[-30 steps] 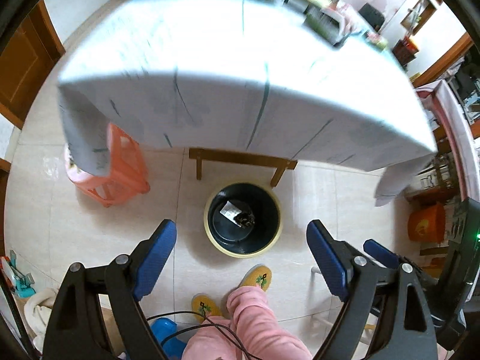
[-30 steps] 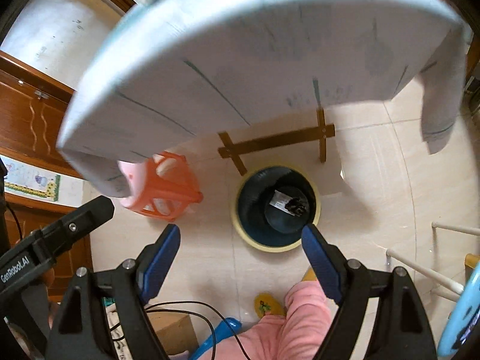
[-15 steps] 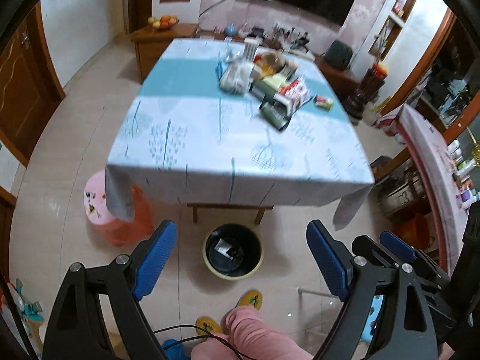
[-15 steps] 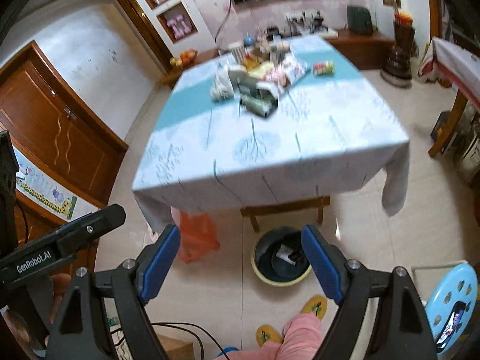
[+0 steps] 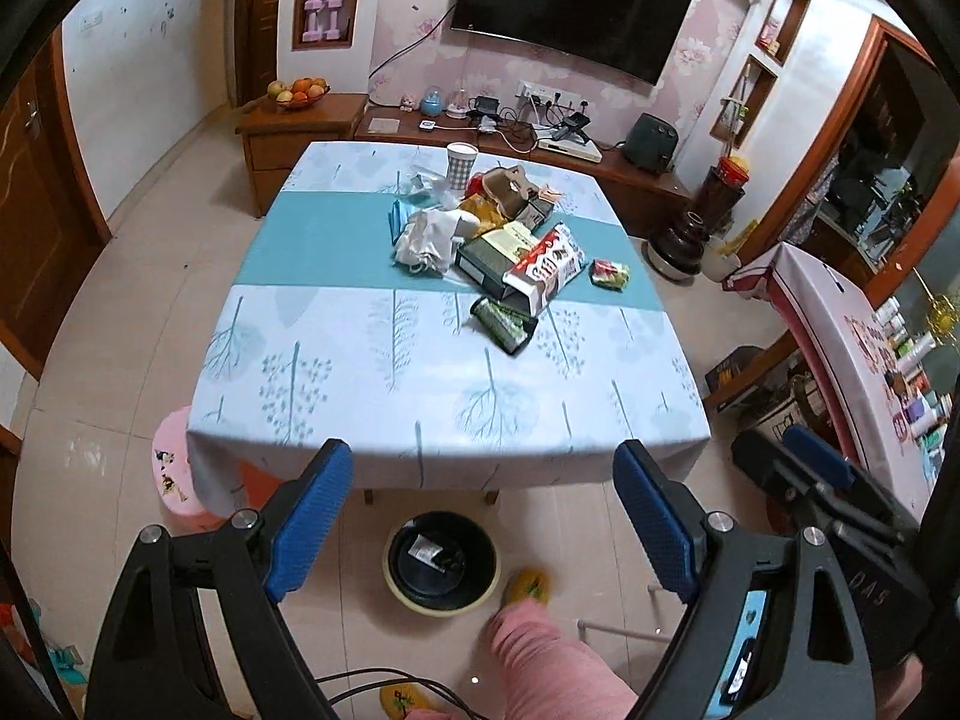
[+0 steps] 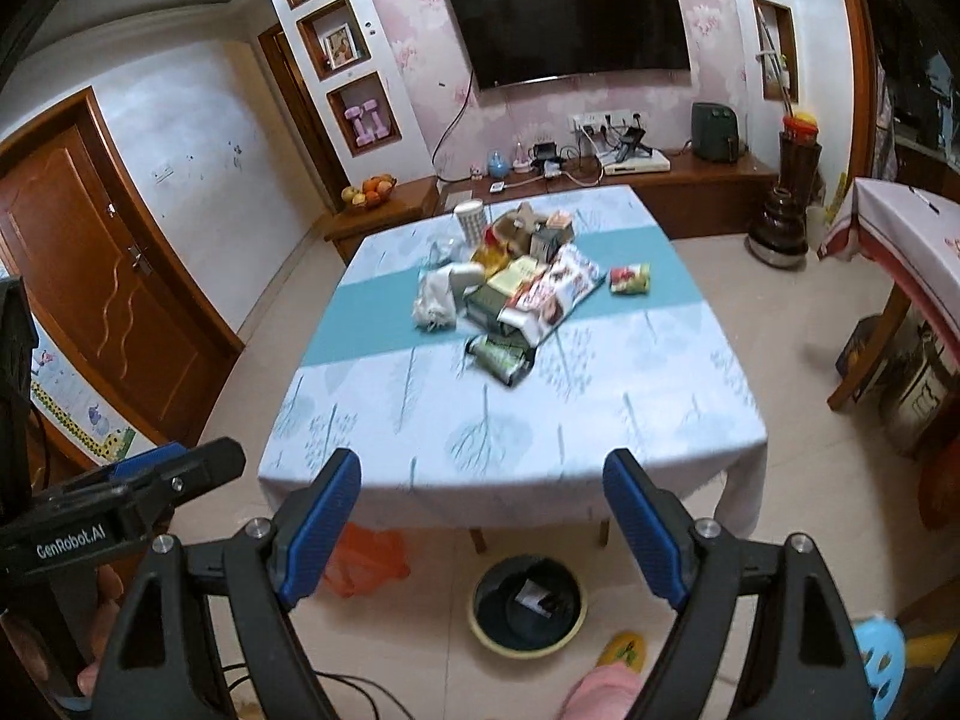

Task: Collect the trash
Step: 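Raise both tools back toward the table, then grasp the green snack wrapper with the left tool while the right tool grasps the red-green packet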

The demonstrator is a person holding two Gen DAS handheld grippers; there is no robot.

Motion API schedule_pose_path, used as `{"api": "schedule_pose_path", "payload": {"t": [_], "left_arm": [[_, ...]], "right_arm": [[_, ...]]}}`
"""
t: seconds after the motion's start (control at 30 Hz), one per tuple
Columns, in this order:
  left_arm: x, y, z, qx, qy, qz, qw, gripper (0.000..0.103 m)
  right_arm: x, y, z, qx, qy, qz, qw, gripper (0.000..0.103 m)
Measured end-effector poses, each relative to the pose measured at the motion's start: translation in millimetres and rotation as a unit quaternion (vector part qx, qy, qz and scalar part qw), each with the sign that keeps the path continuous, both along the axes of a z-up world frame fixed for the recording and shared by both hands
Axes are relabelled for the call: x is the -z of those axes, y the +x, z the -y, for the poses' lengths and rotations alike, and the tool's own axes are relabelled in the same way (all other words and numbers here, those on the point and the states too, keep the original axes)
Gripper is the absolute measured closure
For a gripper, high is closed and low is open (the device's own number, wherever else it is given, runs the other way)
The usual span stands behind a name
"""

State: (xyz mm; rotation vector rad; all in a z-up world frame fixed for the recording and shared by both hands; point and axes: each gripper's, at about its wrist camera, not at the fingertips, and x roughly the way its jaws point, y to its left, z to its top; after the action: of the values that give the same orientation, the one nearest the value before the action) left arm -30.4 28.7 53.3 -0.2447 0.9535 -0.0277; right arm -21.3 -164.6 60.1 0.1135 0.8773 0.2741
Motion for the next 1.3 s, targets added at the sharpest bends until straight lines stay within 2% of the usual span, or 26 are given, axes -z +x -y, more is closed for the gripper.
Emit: {"api": "schedule_pose_path", "payload": {"t": [0.27,0.43,0.53,0.7,0.8,0.93,1.07,1.23,1.3], "left_arm": [[38,106,22,-0.05,0.002,-0.031,0.9983,0.016],[77,174,38,-0.088,-0.016,-0.09,0.9919,0.019],[104,206,43,-0.125,-0.029,-0.12,0.9843,0.019],[160,244,47,-0.184,-0.059,-0.19,0.9625,0.019],[184,255,49,-0.207,-0.065,-0.216,0.9519,0.019],[208,267,52,-0.24,-0.076,-0.24,0.9376,0.019],[227,277,52,-0.265,-0.089,-0.259,0.9246,0.019],[238,285,54,-0.285,-0.089,-0.273,0.9146,0.019],[243,288,54,-0.29,-0.086,-0.281,0.9109,0.019]], "right_arm": [[17,117,36,-0.037,-0.017,-0.002,0.999,0.019],[44,199,58,-0.075,-0.041,-0.027,0.996,0.019],[66,244,69,-0.113,-0.052,-0.05,0.991,0.019],[105,305,81,-0.162,-0.078,-0.085,0.98,0.019],[132,337,84,-0.177,-0.093,-0.106,0.974,0.019],[165,377,84,-0.196,-0.116,-0.12,0.966,0.019],[185,404,82,-0.207,-0.131,-0.125,0.961,0.02],[202,422,75,-0.222,-0.135,-0.136,0.956,0.02],[208,425,73,-0.232,-0.137,-0.139,0.953,0.024]]}}
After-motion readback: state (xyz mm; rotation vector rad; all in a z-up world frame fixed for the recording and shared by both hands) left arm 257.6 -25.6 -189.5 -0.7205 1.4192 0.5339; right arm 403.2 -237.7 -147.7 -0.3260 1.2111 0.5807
